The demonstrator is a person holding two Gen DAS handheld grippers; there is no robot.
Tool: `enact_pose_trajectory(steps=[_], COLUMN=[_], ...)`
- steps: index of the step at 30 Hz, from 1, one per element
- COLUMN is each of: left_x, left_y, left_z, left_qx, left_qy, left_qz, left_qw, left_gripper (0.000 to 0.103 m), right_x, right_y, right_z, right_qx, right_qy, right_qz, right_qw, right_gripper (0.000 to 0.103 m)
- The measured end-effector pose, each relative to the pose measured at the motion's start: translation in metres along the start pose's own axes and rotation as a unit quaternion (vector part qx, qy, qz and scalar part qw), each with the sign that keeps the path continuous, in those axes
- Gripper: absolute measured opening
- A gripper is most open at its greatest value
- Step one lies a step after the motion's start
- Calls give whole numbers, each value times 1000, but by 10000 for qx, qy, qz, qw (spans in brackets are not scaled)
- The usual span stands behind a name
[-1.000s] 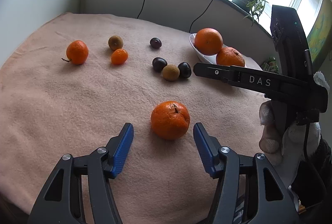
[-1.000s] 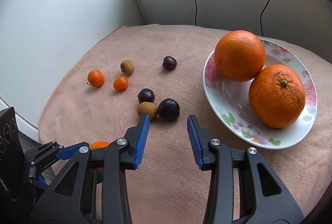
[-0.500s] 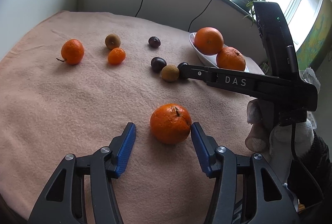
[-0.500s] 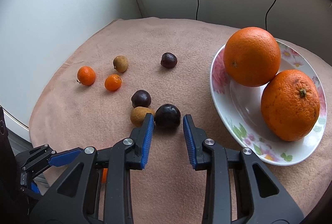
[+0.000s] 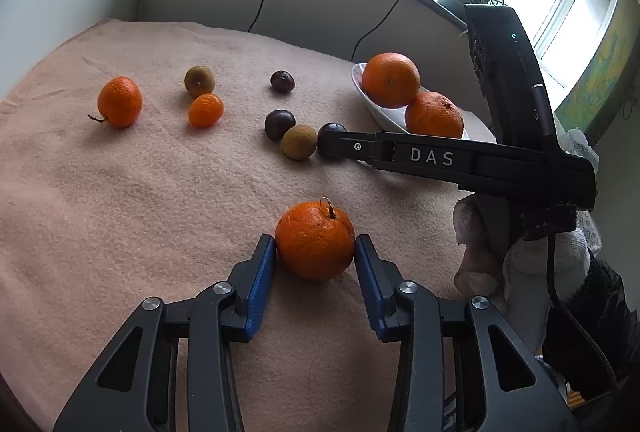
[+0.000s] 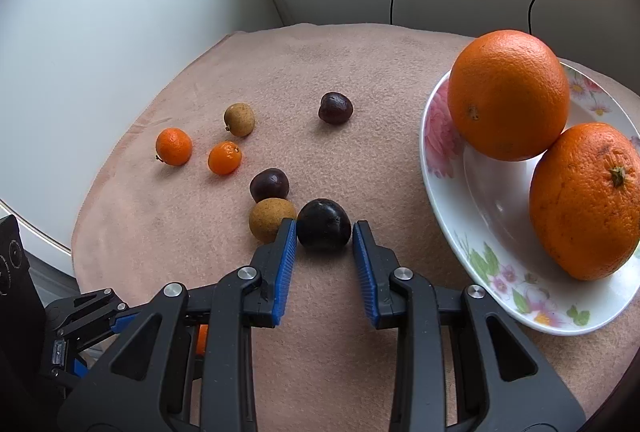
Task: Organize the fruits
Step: 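Carry the dark plum toward the plate with the right gripper while the left lifts the tangerine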
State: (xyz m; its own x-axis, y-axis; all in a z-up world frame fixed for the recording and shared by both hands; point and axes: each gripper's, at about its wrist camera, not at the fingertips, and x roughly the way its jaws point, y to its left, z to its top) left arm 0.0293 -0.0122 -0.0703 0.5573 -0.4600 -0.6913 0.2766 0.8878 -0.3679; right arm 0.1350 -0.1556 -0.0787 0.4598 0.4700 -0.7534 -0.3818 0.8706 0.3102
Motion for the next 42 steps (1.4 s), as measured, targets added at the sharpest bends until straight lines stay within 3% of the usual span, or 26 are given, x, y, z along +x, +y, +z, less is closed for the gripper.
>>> enact_pose_trajectory(steps=[11, 25, 42], left_x=[-1, -9, 22], left_y=[1, -10, -64], left_z=[1, 14, 63], left_qx=[-105, -4, 546], left_qy=[-46, -178, -309], left_qz=[-37, -90, -488], left_qw=[9999, 9998, 9968], left_gripper=[38, 37, 37], right_x=[-12, -59, -127], right_y=[-4, -15, -74], right_z=[-2, -5, -5], right_qx=[102, 191, 597], right_qy=[-111, -465, -1103], right_qz=[97, 256, -231], right_qw=[9998, 9984, 9918], right_gripper=[28, 28, 28])
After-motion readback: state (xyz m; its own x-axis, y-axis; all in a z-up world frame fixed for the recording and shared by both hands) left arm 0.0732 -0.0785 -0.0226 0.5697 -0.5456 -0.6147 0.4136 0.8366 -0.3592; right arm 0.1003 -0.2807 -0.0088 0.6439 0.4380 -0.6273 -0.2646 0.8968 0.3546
